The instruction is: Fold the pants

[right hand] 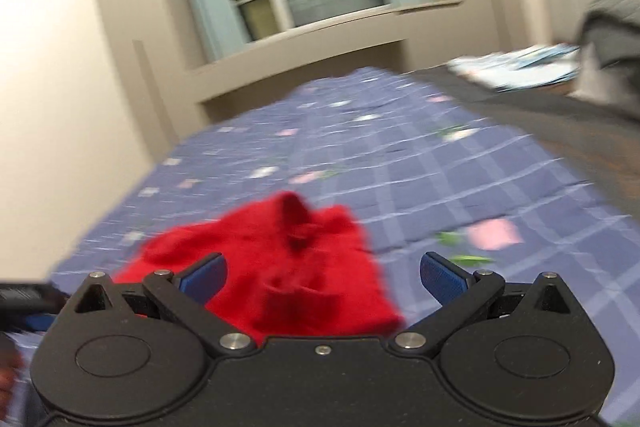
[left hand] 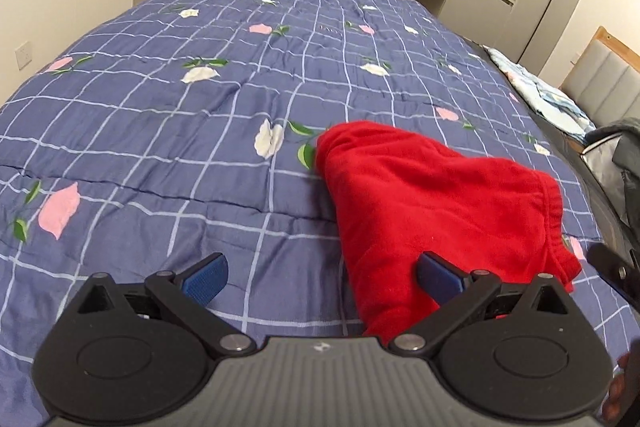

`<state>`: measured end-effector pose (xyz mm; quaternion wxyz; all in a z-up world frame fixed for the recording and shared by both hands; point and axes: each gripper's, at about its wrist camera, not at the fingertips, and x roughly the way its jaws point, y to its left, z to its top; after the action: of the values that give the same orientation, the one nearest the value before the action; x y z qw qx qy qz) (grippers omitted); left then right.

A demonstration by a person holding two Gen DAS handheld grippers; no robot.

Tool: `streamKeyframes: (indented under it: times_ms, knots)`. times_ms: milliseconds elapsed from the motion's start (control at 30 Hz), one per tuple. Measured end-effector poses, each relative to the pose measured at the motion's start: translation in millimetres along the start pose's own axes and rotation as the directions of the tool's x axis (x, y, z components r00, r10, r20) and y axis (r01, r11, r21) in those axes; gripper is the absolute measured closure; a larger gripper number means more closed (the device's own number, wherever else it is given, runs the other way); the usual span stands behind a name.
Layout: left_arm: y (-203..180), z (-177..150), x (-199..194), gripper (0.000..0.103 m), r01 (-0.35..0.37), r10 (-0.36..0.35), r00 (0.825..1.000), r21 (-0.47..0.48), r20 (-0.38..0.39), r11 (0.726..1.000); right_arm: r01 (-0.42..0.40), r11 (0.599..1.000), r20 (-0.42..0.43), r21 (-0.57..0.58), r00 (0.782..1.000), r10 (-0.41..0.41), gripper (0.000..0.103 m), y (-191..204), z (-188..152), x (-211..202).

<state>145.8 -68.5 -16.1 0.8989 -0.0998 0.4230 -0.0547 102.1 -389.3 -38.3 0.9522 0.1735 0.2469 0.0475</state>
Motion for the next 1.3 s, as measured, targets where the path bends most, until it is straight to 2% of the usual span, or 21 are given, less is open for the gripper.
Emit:
streamKeyframes:
  times_ms: [67,133,233,333,467,600,667,700,733,833,900,1000,1133,1200,1300]
  knots:
    - [-3,-2,2,0.001,-0.005,0.005,1.000,0.010,-0.006,1.000,-0.030,0.999,-0.043,0.024,0.999,0.031,0.002,0,4,16]
    - [-5,-4,4,0.001,-0.008,0.009,1.000,0.022,-0.012,1.000,-0.029,0.999,-0.066,0.034,0.997,0.031,0.012,-2,2,26]
    - [-9,-8,9,0.001,-0.005,0.006,0.999,0.044,-0.032,0.999,-0.005,0.999,-0.084,0.052,0.996,0.010,0.020,-3,-3,29]
    - [-14,-11,13,0.001,-0.001,0.004,0.999,0.057,-0.047,0.998,0.006,0.999,-0.074,0.042,0.997,-0.002,0.022,2,-6,24]
    - [-17,-15,14,0.001,-0.003,0.007,0.999,0.073,-0.052,0.997,0.027,0.999,-0.037,-0.034,0.999,-0.029,0.022,11,-9,21]
    - [-18,-15,14,0.001,-0.004,0.008,0.999,0.073,-0.053,0.997,0.015,0.998,-0.057,-0.063,0.998,-0.018,0.025,14,-12,24]
    - [-17,-15,14,0.001,-0.005,0.009,0.999,0.074,-0.052,0.997,0.007,0.999,-0.081,-0.049,0.997,-0.011,0.035,13,-15,29]
    - [-17,-14,13,0.001,-0.005,0.009,0.999,0.074,-0.051,0.997,0.003,0.999,-0.088,-0.033,0.996,-0.006,0.045,12,-16,31]
    - [-18,-14,12,0.001,-0.004,0.007,0.999,0.072,-0.050,0.997,0.005,1.000,-0.092,-0.014,0.996,-0.006,0.048,11,-16,33]
    - [-18,-8,9,0.001,0.011,-0.008,0.999,0.061,-0.049,0.998,-0.002,1.000,-0.086,0.020,0.996,0.003,0.072,10,-16,32]
    - [-19,-2,6,0.001,0.025,-0.023,0.999,0.058,-0.042,0.998,0.003,1.000,-0.072,0.002,0.997,-0.003,0.082,11,-12,31]
    - [-22,5,1,0.001,0.026,-0.025,0.999,0.061,-0.020,0.998,0.031,0.998,-0.033,-0.063,0.999,-0.033,0.085,16,-2,25]
    - [-28,12,1,0.001,0.023,-0.023,1.000,0.085,0.001,0.996,0.078,0.994,0.031,-0.074,0.997,-0.076,0.085,8,15,13]
    - [-31,11,10,0.001,-0.003,0.007,1.000,0.105,-0.030,0.994,0.093,0.992,0.014,-0.087,0.996,-0.092,0.084,2,16,13]
    - [-32,3,27,0.001,-0.024,0.034,0.996,0.116,-0.081,0.993,0.116,0.988,-0.058,-0.104,0.991,-0.123,0.080,-5,5,25]
